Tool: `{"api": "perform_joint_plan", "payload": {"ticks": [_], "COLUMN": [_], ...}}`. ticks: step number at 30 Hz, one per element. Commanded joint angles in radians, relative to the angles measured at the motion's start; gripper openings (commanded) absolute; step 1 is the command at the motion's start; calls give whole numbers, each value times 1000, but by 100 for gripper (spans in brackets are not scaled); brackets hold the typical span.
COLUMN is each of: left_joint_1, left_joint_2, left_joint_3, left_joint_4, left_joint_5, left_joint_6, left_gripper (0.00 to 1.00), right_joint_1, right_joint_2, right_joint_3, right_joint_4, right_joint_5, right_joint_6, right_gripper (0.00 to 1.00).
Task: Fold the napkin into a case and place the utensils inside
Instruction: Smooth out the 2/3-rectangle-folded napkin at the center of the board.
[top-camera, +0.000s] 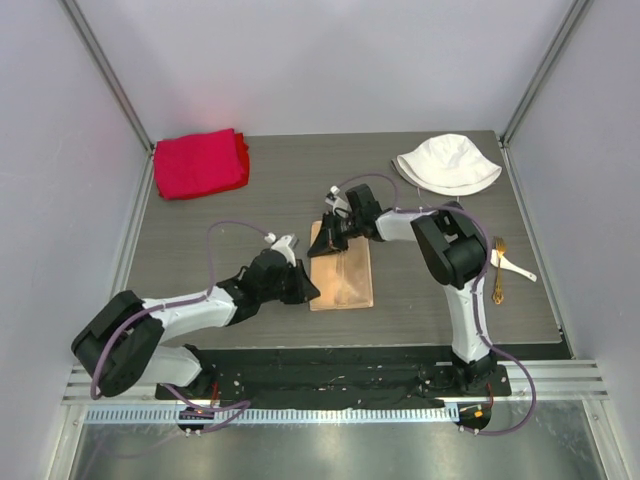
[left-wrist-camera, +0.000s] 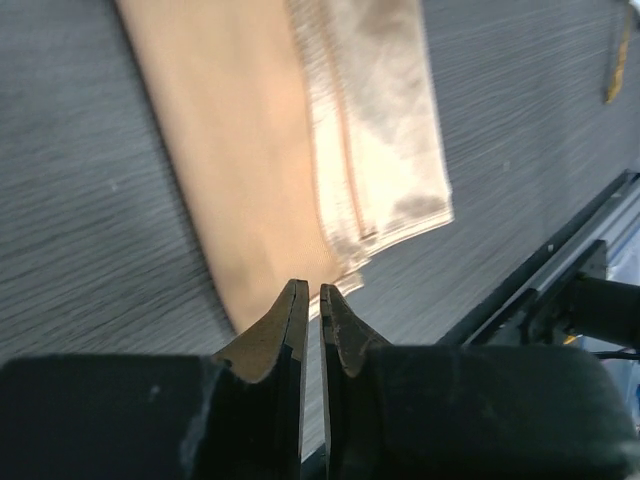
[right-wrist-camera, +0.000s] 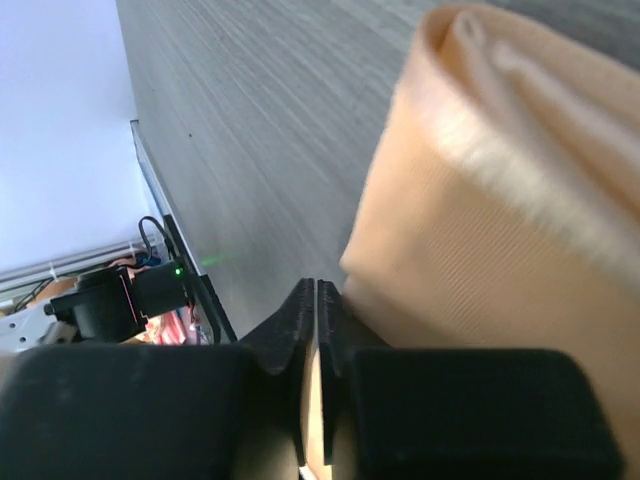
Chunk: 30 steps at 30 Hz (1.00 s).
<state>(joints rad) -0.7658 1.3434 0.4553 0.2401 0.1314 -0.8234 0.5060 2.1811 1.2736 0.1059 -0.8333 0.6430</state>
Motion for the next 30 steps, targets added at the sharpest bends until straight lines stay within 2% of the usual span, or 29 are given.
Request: {"api": "perform_joint_plan", "payload": {"ticks": [1,5,9,17,19,22,24,25,27,30], "left_joint_1": [2,3,3,-10,-16,-17,-17,-17,-18,-52], "left_joint_2": [-64,-30,16,92,68,-16,-53,-55,-23,63], "left_joint_3": [79,39,-24,-69,-43,35,121,150,239,345], "left_joint_4": [-119,-61,7,61,-19,-140,-191,-234,-237,-237], "left_joint_5": [-18,20,42,36,21,-12,-19,-19,2,16], "left_joint_6": [33,15,-2,1,42,91,109,118,133,187], "left_gripper": [13,10,9,9,9,14,17,22,27,31], "right_joint_1": [5,8,8,-63,-98,-139,-155,-167,-179,-195], "right_joint_2": [-173,-243,-288,-306,-345,-418,-457,-475,-524,-584], "right_joint_3": [4,-74,-219,-264,-246,-221,-220,-223,-244,-307], "right_joint_4": [-126,-130,-60,-64,-130,-265,-360,-389,-464,-498], "right_joint_5": [75,83,89,102,117,226,325,364,460,511], "right_joint_6": [-37,-16,-20,-51,-80,-135,-154,-160,-167,-149], "right_gripper": [14,17,17,14,14,16,24,30,35,44]}}
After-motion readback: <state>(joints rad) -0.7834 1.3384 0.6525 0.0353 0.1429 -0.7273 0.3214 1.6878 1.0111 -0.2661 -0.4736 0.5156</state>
